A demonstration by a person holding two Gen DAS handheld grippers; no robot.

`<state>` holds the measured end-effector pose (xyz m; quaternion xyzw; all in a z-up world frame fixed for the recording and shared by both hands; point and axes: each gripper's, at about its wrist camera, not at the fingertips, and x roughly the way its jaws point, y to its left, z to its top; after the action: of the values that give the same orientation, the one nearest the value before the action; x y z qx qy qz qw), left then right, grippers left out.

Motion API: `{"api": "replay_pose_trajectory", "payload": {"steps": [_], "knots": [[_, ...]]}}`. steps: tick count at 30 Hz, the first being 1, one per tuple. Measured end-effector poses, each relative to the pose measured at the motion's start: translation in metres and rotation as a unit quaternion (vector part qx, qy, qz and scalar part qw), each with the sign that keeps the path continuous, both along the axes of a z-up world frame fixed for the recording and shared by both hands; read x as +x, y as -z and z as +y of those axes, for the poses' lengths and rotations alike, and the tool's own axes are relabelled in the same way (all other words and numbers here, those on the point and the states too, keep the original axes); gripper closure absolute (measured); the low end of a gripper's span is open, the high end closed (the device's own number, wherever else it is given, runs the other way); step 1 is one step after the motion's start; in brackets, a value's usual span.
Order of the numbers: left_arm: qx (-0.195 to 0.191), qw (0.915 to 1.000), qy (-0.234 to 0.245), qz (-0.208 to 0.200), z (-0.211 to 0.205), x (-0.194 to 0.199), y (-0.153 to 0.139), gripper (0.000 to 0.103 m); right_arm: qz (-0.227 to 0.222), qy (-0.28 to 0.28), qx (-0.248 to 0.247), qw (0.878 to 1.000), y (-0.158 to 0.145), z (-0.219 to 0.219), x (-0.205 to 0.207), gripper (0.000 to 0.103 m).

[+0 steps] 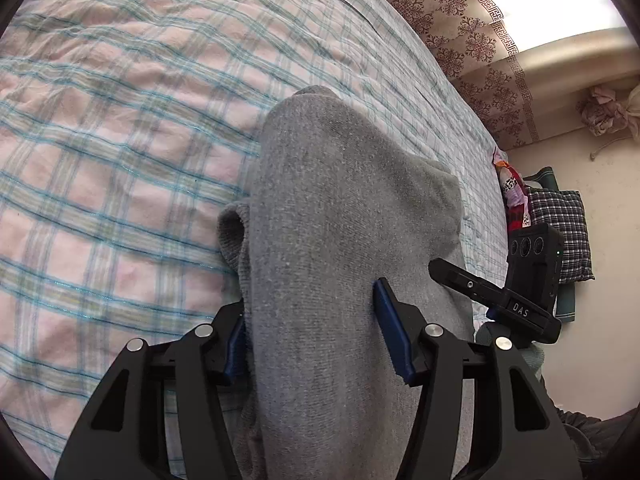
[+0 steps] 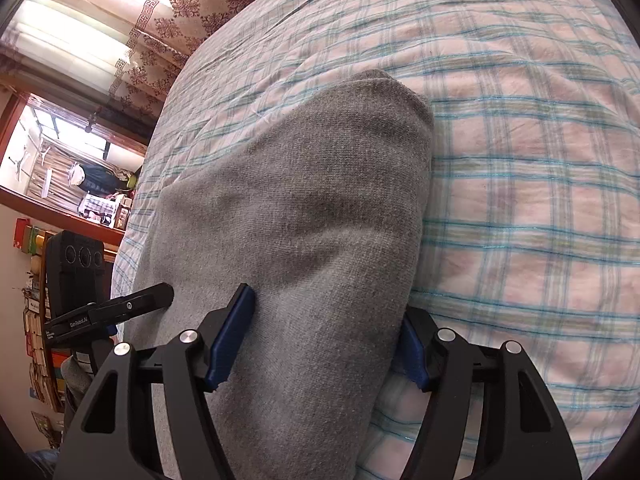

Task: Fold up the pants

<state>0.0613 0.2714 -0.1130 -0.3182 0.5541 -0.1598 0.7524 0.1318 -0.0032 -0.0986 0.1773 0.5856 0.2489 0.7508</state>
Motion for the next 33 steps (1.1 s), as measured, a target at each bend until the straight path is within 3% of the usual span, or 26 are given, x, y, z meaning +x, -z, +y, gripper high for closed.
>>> {"api": "replay_pose_trajectory", "payload": {"steps": [2,4,8,15,22,28,33], "knots": [[-0.007,1.0,-0.003,-0.002,-0.001,-0.001,-0.003,0.053,-0.008,-0.007,0.011,1.0,-0.004,0.001,0.001,0.057],[-0.01,0.9999,-0.004,-0.008,-0.002,-0.002,-0.007,0.058,-0.014,-0.011,0.022,1.0,-0.011,0.0,0.004,0.067],[-0.007,0.9998,-0.006,-0.019,-0.006,-0.002,-0.022,0.064,-0.027,-0.011,0.039,0.999,-0.027,-0.005,0.005,0.076],[-0.009,0.9988,0.01,-0.047,-0.028,0.011,-0.059,0.066,-0.084,-0.008,0.063,0.994,-0.077,-0.024,0.005,0.077],[-0.02,0.9942,0.065,-0.083,-0.096,0.061,-0.088,0.067,-0.149,0.042,0.045,0.987,-0.126,-0.09,0.021,0.077],[-0.022,0.9881,0.12,-0.094,-0.179,0.12,-0.094,0.067,-0.173,0.104,0.009,0.979,-0.144,-0.162,0.04,0.077],[-0.025,0.9854,0.144,-0.088,-0.237,0.167,-0.091,0.067,-0.171,0.141,-0.014,0.975,-0.14,-0.218,0.065,0.077]]}}
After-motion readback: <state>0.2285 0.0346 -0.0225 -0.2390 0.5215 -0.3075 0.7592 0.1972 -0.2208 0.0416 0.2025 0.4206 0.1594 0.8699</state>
